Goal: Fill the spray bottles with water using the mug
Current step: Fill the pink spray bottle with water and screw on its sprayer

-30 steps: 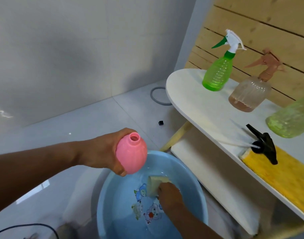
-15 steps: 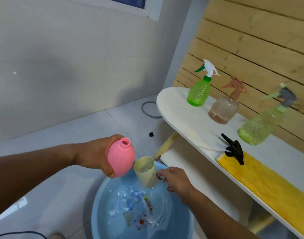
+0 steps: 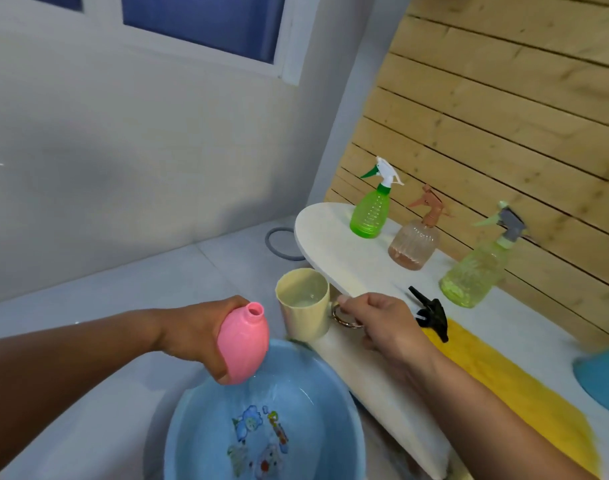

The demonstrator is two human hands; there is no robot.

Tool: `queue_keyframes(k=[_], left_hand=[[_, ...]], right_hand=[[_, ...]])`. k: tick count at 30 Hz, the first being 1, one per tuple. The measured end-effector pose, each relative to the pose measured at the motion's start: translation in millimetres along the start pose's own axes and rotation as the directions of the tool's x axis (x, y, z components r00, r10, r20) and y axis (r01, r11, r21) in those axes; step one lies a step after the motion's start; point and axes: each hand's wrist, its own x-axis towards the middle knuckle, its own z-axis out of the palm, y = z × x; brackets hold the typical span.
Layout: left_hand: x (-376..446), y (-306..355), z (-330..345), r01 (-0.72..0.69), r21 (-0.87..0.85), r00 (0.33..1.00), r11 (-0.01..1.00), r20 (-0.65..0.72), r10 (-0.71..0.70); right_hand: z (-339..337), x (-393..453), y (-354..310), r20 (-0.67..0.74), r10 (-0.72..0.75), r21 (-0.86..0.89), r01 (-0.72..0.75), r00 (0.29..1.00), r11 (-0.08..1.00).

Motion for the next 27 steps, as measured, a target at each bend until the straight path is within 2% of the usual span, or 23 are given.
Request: queue_keyframes(k=[5,12,23,27], left_hand=[[10,14,11,0.002,-0.035,1.0,0.999,-0.007,-0.002],[21,27,19,-0.016,-0.077,1.0,0.997,-0.027,0.014],[25,29,20,-0.022,-0.065,1.0,0.998,-0.011,0.021],[27,30,21,-0.023,-0.068,1.0,0.997,-0.009,0.023]], right_hand=[[-1,-9,-19,-0.061,-0.128,-0.017,0.128,0.99,0.992],[-4,-13,-27,-0.11,-0.336,-0.215,0.308,0.935,0.927],[-8,-24,-33,-0.115,-0.491,-0.483,0.383,0.864,0.787],[-8,-27,-35,-0.099,-0.525,-0.517,0.407,0.845,0.753]])
